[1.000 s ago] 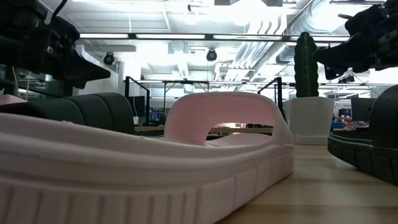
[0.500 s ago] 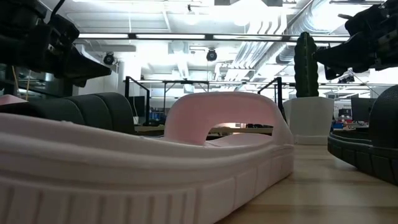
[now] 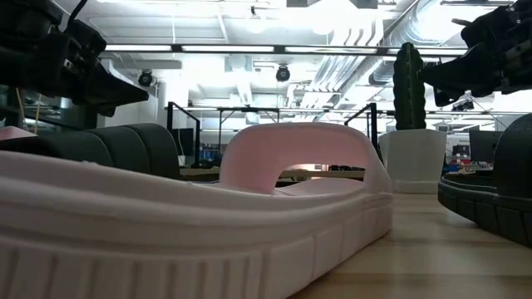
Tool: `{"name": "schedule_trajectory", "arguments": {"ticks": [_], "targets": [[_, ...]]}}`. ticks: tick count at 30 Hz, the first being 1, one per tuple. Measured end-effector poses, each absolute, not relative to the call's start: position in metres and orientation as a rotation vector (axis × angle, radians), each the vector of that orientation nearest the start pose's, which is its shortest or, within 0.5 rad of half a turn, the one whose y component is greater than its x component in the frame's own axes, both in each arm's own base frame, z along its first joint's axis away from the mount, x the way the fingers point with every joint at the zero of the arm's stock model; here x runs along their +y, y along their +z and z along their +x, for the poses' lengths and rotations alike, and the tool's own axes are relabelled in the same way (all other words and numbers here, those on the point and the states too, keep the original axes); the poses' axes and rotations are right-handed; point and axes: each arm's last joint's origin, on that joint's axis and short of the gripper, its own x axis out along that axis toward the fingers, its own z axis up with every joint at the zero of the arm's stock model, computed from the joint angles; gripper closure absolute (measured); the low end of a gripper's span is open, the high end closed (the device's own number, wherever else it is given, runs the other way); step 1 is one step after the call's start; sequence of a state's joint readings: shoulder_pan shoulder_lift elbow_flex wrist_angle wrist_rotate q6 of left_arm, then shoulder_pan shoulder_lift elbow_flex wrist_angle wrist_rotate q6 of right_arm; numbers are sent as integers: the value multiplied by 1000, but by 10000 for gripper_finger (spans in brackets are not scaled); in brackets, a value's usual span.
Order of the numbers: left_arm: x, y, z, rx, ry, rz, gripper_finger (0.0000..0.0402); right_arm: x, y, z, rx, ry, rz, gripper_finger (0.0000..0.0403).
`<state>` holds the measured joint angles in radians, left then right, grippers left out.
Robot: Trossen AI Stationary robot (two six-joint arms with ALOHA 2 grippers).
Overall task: Pick and place slides into the shelf
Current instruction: Put the right black slide on the shelf
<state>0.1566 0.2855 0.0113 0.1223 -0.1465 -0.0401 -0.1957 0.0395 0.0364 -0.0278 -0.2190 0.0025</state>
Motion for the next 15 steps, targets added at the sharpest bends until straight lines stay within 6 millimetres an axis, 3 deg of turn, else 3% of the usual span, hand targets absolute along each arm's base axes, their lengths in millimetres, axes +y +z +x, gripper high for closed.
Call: {"name": "schedule_trajectory", "arguments": {"ticks": [15], "targets": [[21,159,113,72,288,-226,383,-13,170,97,27,23,27,392]]}}
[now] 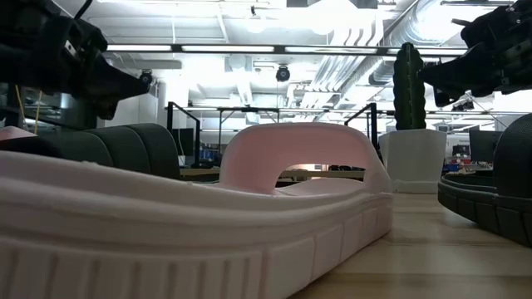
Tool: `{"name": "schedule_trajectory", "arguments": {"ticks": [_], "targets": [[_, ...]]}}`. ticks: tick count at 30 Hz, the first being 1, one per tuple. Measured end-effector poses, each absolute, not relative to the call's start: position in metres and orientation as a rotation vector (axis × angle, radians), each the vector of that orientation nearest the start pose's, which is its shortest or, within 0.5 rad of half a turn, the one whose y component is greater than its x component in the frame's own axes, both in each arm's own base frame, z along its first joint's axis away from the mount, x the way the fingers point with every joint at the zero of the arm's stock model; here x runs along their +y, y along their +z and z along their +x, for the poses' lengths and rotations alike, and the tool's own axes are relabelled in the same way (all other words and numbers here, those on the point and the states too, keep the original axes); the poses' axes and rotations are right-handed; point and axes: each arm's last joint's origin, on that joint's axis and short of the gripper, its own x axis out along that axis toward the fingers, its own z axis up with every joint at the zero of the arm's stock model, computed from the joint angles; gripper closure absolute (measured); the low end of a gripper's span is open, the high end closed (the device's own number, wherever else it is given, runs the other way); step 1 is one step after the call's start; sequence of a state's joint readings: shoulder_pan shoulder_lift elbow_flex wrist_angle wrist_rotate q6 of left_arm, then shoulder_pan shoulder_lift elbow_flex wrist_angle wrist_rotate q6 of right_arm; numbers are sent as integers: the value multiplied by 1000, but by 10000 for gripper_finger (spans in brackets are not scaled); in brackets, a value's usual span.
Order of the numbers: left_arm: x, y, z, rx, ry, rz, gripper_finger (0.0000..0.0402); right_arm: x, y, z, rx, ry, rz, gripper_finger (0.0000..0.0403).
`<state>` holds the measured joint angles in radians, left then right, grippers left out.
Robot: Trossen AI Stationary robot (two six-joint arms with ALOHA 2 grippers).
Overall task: Pick and place slides into the shelf
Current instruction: Put the right black slide on the shelf
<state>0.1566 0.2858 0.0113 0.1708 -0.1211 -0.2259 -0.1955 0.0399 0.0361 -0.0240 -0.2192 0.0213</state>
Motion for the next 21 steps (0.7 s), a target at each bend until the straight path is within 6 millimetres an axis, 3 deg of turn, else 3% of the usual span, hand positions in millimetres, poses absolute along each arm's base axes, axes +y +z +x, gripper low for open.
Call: {"name": "schedule_trajectory", "arguments": {"ticks": [10,15,21], "targets": [[18,175,114,-47,145,-346,383,-13,183,96,-99,34,139,392],[17,199,114,-88,130,-294,383,-12,190,95,-148,59,165,392],[17,232,110,-98,136,-191,382,-10,216,88,-200,95,154,392]]}}
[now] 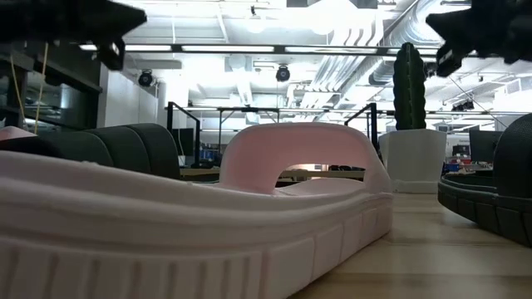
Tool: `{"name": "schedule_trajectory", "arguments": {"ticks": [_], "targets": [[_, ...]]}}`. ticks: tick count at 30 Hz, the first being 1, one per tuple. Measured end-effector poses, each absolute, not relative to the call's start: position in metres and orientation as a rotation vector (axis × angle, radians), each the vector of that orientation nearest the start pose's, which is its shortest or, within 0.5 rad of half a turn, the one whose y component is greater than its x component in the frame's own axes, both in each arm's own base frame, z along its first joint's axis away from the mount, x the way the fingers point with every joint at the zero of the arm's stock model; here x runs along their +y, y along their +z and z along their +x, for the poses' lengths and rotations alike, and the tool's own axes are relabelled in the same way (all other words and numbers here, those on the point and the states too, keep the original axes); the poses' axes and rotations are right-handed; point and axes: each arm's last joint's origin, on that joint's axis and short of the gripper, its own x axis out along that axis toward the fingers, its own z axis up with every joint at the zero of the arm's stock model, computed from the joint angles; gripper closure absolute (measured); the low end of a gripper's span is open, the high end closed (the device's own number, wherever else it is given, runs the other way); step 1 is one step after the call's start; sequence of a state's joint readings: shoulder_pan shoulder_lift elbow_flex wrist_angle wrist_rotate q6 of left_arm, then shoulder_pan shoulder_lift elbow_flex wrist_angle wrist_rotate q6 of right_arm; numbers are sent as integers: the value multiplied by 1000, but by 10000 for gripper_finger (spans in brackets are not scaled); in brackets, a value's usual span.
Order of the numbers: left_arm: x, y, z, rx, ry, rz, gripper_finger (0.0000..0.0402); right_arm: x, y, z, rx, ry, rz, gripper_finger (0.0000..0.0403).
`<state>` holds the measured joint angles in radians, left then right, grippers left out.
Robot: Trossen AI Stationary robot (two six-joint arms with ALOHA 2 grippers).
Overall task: Pick and place slides into the shelf
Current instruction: Put the right black slide on the shelf
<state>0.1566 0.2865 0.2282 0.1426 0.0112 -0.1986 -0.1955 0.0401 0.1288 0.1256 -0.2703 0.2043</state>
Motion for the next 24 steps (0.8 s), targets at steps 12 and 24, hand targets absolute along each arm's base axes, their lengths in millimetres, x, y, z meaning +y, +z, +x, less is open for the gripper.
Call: {"name": "schedule_trajectory", "arguments": {"ticks": [12,24], "targets": [[16,265,110,-33,114,-125,382,-6,254,76,-163,120,158,392],[18,299,136,31,46,-116,382,-9,279,104,-32,194,139,392]]}}
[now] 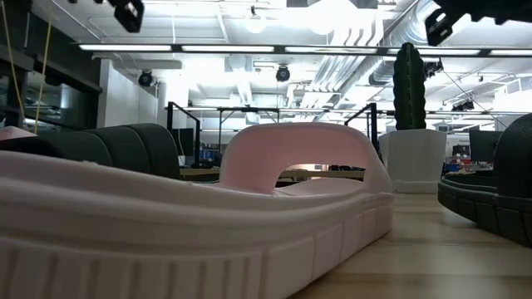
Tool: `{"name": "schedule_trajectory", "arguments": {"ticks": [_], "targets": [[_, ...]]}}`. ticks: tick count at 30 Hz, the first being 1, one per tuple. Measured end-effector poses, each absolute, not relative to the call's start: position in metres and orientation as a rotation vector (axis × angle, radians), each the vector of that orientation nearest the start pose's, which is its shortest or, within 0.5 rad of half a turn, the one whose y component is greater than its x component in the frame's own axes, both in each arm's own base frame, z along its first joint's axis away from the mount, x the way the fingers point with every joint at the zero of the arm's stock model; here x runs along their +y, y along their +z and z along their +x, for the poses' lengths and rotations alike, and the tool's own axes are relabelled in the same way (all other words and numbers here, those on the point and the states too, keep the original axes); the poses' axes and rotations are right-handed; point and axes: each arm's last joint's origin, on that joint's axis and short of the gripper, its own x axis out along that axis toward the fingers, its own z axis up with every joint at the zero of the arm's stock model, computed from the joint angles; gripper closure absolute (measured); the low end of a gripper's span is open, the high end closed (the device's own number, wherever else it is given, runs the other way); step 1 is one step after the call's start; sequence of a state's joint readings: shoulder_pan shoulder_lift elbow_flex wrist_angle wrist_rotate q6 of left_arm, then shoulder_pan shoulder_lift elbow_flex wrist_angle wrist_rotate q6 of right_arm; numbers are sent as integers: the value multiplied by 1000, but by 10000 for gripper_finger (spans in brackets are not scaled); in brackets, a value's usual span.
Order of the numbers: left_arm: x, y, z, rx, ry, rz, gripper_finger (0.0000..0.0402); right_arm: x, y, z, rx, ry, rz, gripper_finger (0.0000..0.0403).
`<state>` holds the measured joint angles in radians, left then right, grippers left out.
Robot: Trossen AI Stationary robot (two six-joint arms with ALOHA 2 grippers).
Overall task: Pick and place slides into the shelf
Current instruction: Put the right black slide on the shelf
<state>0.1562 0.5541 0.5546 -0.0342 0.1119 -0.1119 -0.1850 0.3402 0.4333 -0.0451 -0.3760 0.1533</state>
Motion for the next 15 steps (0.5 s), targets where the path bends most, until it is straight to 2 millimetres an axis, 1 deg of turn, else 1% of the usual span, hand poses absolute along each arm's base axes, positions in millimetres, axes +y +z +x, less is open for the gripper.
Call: {"name": "schedule_trajectory", "arguments": {"ticks": [4,7,11,15], "targets": [[21,313,146,65,73,-91,382,-5,291,117,-1,233,74,392],[22,319,154,102,77,-95,382,1,300,127,19,245,46,392],[18,321,164,132,8,-107,382,12,307,141,65,281,26,392],[9,324,172,144,-55,-100,382,28,314,155,104,310,18,392]]}}
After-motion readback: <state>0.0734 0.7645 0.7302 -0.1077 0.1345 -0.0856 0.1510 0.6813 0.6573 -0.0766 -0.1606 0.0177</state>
